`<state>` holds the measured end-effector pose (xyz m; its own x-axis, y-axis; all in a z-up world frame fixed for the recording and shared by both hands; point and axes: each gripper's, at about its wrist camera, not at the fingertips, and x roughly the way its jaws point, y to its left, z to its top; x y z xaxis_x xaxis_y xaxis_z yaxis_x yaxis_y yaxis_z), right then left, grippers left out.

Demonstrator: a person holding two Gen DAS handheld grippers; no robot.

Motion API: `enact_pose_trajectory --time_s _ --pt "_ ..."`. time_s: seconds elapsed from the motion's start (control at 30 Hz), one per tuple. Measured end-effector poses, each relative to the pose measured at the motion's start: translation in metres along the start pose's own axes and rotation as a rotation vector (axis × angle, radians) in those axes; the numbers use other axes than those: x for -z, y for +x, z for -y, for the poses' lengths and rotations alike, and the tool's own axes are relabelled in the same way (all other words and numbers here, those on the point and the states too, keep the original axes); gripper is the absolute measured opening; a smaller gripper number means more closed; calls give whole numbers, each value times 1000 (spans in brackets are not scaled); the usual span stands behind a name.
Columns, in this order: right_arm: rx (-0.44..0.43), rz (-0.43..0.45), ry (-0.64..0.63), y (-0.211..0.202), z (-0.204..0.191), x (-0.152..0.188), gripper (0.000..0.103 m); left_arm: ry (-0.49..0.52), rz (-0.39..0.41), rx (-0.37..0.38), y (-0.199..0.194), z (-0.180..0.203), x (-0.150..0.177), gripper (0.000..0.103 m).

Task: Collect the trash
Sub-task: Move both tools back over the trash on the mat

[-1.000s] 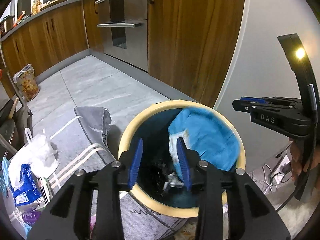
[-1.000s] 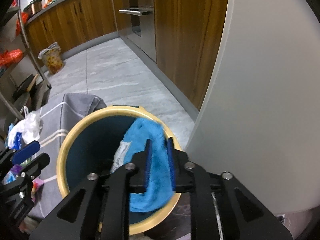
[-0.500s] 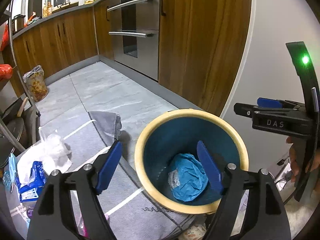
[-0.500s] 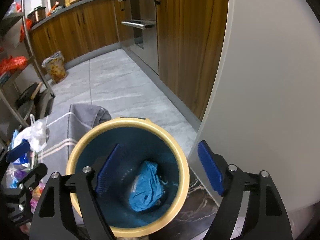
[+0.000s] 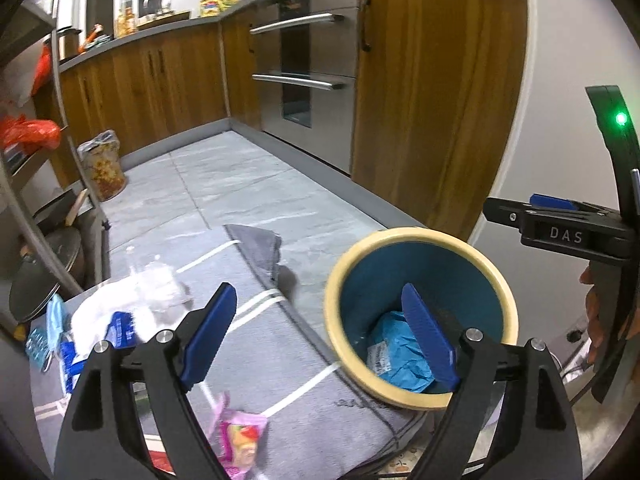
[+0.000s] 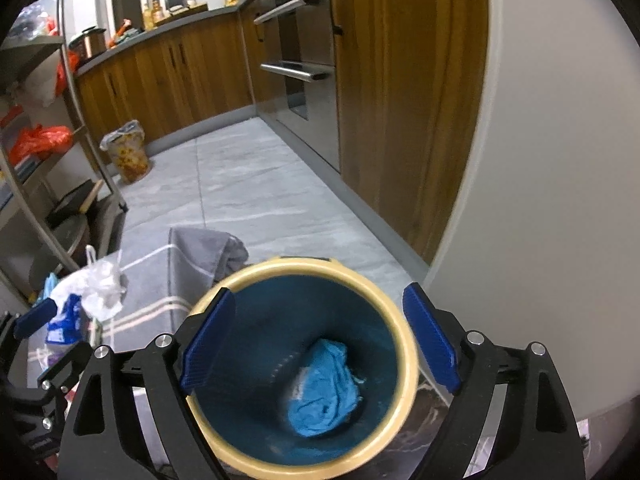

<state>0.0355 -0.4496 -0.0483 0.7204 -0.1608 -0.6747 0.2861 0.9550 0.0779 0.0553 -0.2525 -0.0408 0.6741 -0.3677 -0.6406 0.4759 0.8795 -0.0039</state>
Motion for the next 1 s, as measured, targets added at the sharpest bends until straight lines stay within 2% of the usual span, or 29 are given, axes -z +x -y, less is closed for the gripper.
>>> enact_pose_trajectory --time_s 0.43,0.77,0.83,1.0 --pt "-65 60 -13 2 -63 -4 90 -77 47 -125 -43 -70 18 86" --pt "-140 75 -61 3 -121 -3 92 -222 60 -207 -73 -132 37 86" --pt "-182 79 -76 2 -135 -2 92 -261 52 -203 -77 -145 42 86" --pt "-239 46 -140 6 -170 4 92 -312 42 -258 -88 -170 56 86"
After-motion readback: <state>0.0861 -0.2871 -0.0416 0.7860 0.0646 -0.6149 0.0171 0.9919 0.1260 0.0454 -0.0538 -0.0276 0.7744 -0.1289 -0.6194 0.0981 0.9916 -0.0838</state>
